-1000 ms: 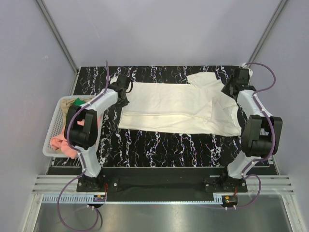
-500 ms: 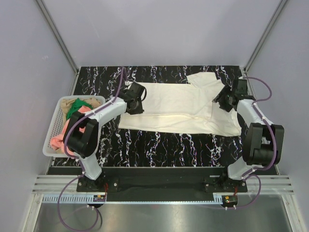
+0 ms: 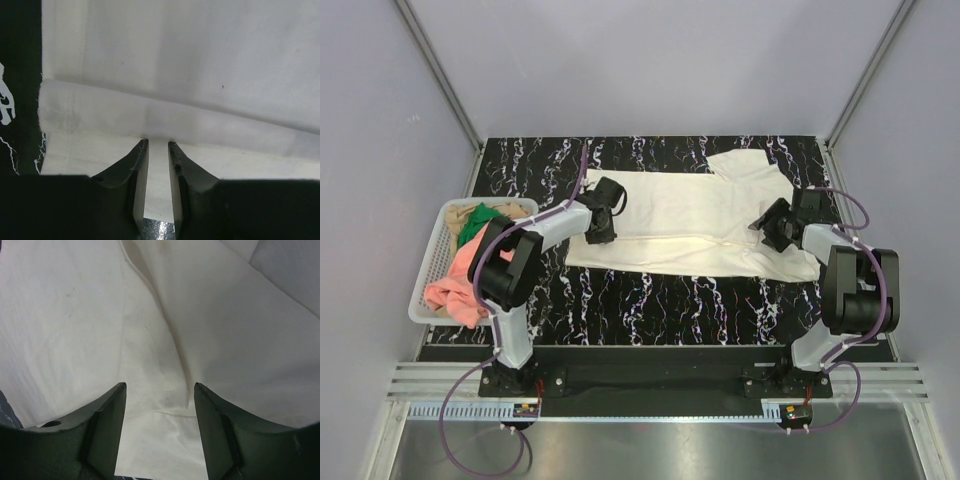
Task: Fold and stack the t-shirts
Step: Fold the tshirt
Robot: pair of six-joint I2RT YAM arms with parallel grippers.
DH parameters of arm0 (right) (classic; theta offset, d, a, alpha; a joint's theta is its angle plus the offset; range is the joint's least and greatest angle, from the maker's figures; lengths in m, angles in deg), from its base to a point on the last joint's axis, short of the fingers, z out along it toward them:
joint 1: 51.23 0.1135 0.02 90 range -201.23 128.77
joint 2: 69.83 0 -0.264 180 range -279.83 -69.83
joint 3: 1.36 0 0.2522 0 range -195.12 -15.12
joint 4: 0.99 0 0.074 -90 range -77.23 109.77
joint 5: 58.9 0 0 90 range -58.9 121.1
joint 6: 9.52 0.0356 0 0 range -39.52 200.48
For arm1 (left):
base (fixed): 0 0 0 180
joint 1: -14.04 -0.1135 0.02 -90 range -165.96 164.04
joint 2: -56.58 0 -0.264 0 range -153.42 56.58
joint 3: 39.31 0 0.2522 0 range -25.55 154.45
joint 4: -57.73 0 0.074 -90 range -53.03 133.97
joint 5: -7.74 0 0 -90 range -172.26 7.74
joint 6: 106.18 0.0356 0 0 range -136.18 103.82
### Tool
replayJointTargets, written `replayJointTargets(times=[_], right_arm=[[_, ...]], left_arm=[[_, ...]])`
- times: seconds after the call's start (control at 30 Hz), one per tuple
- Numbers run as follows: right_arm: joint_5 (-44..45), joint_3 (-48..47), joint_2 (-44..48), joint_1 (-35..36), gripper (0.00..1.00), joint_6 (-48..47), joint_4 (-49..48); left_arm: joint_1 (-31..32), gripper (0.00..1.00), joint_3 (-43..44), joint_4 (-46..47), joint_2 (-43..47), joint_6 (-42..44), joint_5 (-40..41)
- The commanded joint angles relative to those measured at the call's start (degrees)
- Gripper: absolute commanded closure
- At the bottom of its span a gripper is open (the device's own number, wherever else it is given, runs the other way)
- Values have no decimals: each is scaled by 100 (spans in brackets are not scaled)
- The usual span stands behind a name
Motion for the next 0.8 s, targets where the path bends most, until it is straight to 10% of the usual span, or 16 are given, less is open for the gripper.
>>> replayJointTargets(times=[0.0, 0.77], right_arm=[[-235, 69, -184, 40, 36, 196, -665], [125, 508, 334, 92, 34, 354, -929]], left_arm=[[-59, 72, 383, 108, -87, 16, 446], [-314, 68, 1314, -120, -685, 359, 1096]])
